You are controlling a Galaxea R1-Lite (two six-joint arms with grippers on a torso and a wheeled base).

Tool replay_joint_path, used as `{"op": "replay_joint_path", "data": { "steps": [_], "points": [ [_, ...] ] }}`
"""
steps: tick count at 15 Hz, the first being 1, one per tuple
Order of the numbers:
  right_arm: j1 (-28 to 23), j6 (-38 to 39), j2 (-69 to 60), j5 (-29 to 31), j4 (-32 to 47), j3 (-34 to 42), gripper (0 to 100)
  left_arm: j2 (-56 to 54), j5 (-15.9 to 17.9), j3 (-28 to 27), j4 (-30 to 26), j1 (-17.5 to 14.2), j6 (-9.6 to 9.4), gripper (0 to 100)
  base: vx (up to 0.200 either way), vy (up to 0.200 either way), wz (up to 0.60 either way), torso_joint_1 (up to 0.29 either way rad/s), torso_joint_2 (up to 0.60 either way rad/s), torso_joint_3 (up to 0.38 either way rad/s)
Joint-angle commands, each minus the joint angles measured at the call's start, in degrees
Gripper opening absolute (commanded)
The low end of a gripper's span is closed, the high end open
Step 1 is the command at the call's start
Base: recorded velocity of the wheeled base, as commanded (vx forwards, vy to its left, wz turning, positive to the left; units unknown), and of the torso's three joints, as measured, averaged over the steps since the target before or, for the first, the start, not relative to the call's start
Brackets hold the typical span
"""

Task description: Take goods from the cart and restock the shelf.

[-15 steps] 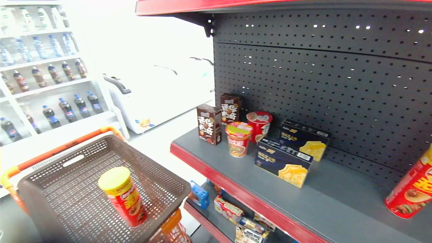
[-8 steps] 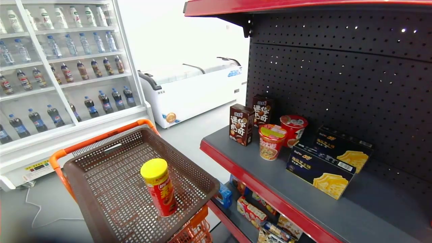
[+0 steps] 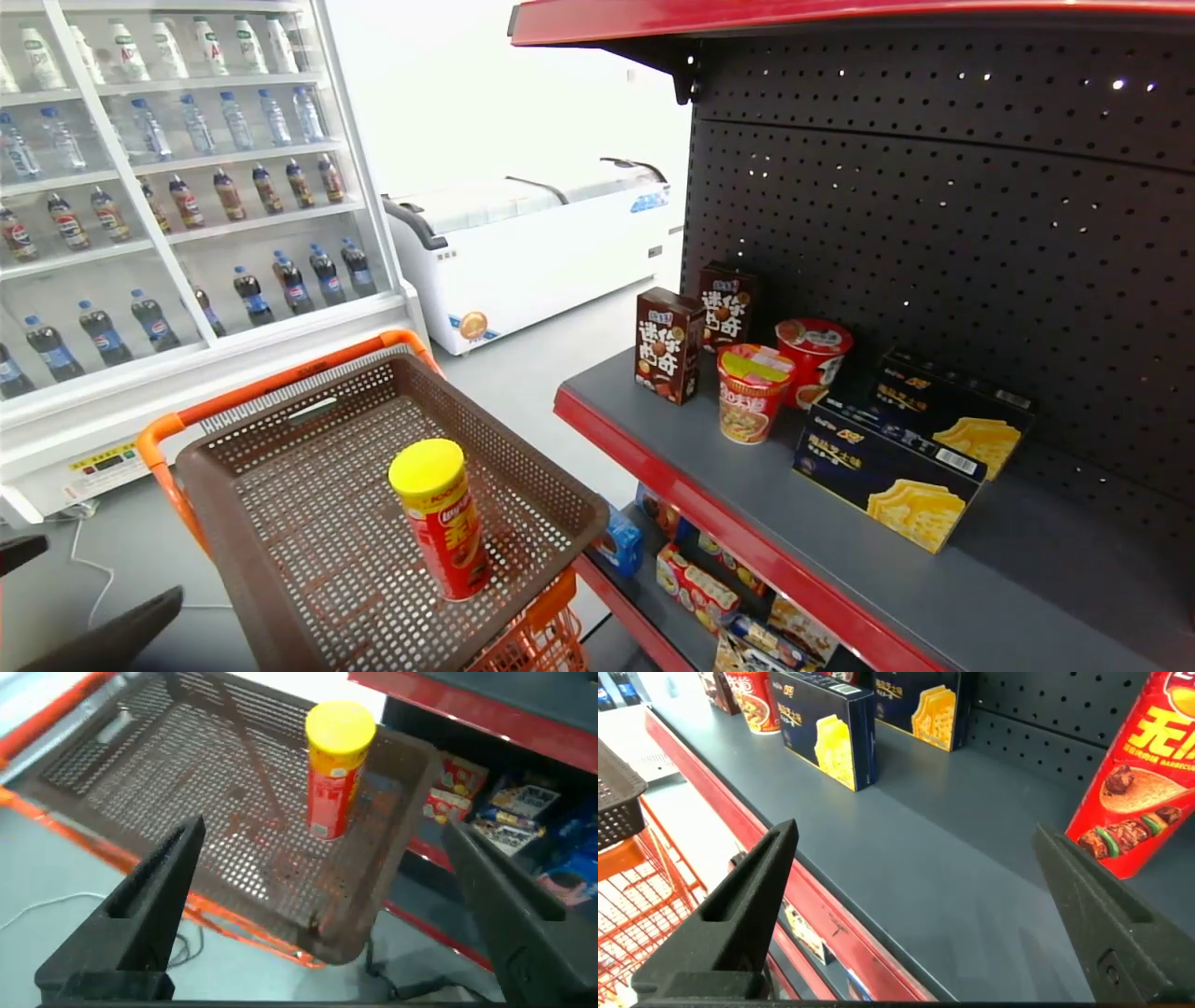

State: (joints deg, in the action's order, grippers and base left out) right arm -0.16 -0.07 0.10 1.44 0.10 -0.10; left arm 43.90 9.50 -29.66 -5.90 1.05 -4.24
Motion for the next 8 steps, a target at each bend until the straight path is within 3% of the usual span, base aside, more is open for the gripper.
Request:
{"op": "replay_joint_path", "data": {
  "steps": [1, 4, 8],
  "points": [
    [-0.02, -0.01, -0.01, -0.03, -0.01, 0.01, 100, 21.32, 7.11, 1.8, 9.77, 1.5, -0.77, 100, 0.0, 0.0, 0.0, 0.0, 0.0, 0.0],
    [-0.02, -0.01, -0.01, -0.03, -0.01, 0.01, 100, 35.73, 8.26, 9.18, 33.06, 2.82, -1.47, 100, 0.0, 0.0, 0.0, 0.0, 0.0, 0.0],
    [-0.02, -0.01, -0.01, 0.06, -0.01, 0.01, 100, 51.81, 8.26, 14.63, 55.47, 3.61, -1.38, 100, 0.0, 0.0, 0.0, 0.0, 0.0, 0.0]
  ]
}}
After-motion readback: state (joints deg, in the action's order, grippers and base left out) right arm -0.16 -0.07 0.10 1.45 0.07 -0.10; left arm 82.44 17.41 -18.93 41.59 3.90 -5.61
